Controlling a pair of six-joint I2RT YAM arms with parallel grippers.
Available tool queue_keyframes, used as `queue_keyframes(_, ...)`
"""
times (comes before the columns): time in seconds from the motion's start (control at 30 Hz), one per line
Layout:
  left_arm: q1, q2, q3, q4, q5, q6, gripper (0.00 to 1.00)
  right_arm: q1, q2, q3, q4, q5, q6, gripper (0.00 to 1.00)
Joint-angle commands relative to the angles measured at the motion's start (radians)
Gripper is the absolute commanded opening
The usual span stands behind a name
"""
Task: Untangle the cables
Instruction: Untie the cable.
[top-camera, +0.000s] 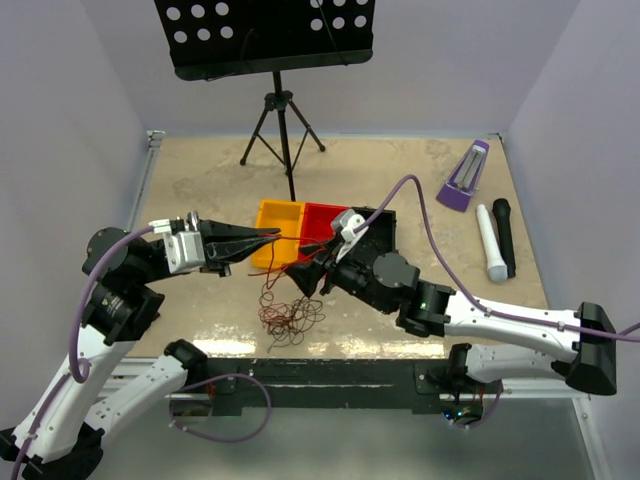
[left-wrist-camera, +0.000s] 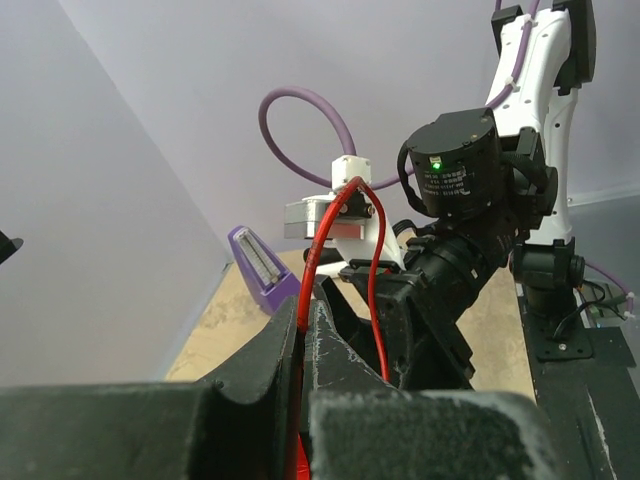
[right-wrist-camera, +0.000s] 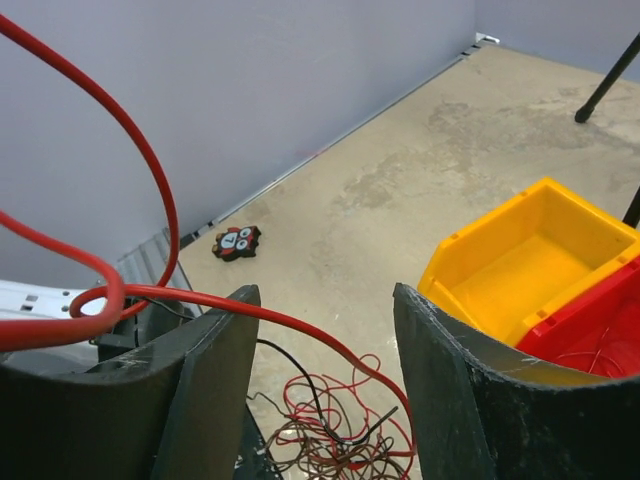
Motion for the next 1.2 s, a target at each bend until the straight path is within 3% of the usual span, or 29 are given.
queue_keyframes(0.0,0.002,-0.001,0.023,0.019,0.018,0.010,0.00,0.004,-0.054,0.030,-0.005,-0.009,-0.015,0.61)
queue_keyframes(0.13,0.002,0.001,0.013,0.040,0.026,-0.007,0.00,0.004,-0.041,0.044,0.013,0.011,-0.020,0.59)
queue_keyframes(0.23,0.002,0.004,0.013,0.045,0.033,-0.010,0.00,0.004,-0.004,0.056,0.064,0.005,-0.020,0.51)
queue_keyframes(0.4,0.004,0.001,0.013,0.034,0.032,-0.007,0.00,0.008,0.028,0.081,0.117,-0.002,-0.017,0.27)
queue_keyframes(0.53,0.002,-0.010,0.010,0.019,0.019,0.016,0.00,0.010,-0.015,0.085,0.082,0.031,-0.026,0.00)
queue_keyframes(0.8,0.004,-0.027,-0.019,-0.012,0.018,0.030,0.00,0.008,-0.107,0.105,-0.056,0.071,-0.046,0.00)
queue_keyframes(0.83,0.002,-0.028,-0.017,-0.012,0.016,0.033,0.00,0.008,-0.116,0.102,-0.062,0.064,-0.051,0.02)
queue_keyframes(0.9,0.004,-0.028,-0.017,-0.009,0.012,0.033,0.00,0.008,-0.124,0.099,-0.070,0.056,-0.052,0.24)
queue_keyframes(0.93,0.002,-0.028,-0.017,-0.006,0.012,0.033,0.00,0.008,-0.119,0.099,-0.074,0.059,-0.051,0.25)
queue_keyframes(0.97,0.002,-0.028,-0.016,-0.005,0.010,0.030,0.00,0.010,-0.116,0.101,-0.079,0.062,-0.046,0.24)
queue_keyframes(1.07,0.004,-0.028,-0.017,-0.005,0.012,0.027,0.00,0.010,-0.107,0.102,-0.070,0.076,-0.039,0.00)
queue_keyframes(1.17,0.004,-0.030,-0.022,-0.005,0.007,0.027,0.02,0.008,-0.102,0.111,-0.056,0.108,-0.045,0.00)
